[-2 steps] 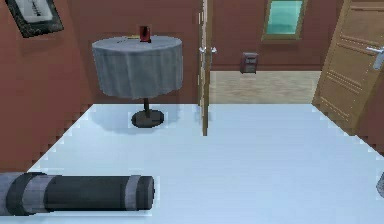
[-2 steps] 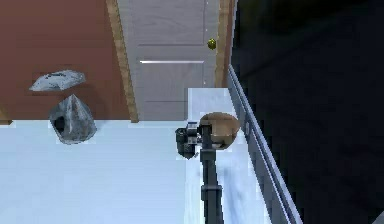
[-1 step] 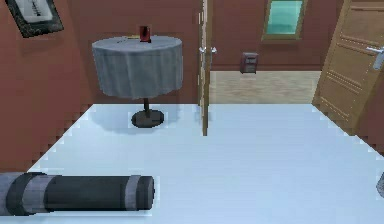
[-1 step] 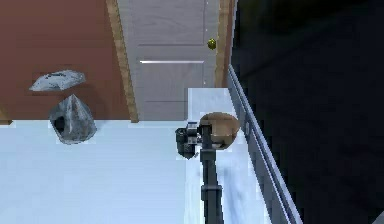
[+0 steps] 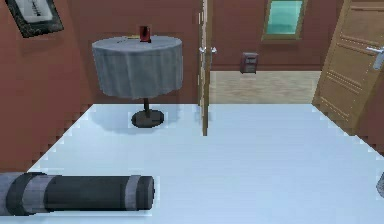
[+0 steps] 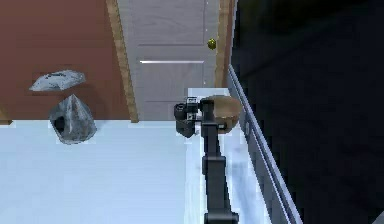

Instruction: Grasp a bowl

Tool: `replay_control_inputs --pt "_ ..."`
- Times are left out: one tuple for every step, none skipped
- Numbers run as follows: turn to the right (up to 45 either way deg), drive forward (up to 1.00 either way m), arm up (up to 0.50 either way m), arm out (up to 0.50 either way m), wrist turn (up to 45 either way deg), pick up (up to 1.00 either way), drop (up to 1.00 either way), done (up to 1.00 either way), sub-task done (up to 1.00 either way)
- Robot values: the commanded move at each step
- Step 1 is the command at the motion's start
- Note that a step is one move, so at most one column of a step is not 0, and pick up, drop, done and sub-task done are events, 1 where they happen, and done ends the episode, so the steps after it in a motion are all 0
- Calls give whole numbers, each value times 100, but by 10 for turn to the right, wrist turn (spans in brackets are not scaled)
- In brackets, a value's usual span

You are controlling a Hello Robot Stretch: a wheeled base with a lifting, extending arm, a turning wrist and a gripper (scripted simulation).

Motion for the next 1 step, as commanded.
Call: replay_control_inputs --pt "0 0 0 0 0 0 0 100 0"
